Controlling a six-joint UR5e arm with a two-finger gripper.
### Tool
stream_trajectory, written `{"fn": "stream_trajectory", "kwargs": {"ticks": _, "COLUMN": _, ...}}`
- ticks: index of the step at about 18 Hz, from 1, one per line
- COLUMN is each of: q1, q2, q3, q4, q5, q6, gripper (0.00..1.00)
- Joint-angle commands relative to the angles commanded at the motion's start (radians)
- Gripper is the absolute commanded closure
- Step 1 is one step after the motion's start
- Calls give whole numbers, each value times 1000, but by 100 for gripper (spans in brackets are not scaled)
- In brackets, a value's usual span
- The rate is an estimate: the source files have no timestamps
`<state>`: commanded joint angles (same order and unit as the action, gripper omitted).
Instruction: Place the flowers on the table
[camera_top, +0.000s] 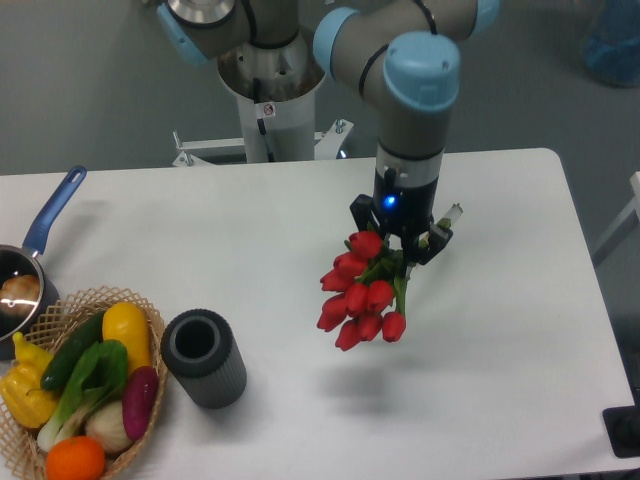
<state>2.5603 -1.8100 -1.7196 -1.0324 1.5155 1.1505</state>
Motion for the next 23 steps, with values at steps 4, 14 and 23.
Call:
{"fn": "stream_trajectory", "kwargs": {"ticks": 4, "q1": -15, "q2": -46, "q3": 2, "q4": -5, "q5": -5, "q6": 0, "gripper": 60}}
{"fn": "stream_trajectory", "kwargs": {"ticks": 14, "q1": -32, "q2": -120, "q3": -5, "q4": -8, "q5": -9, "q6": -9, "gripper": 59}}
{"fn": "stream_trajectory", "kwargs": {"ticks": 23, "q1": -51, "q2": -147, "q3": -5, "q4": -6, "q5": -8, "q6": -11, "gripper": 57}}
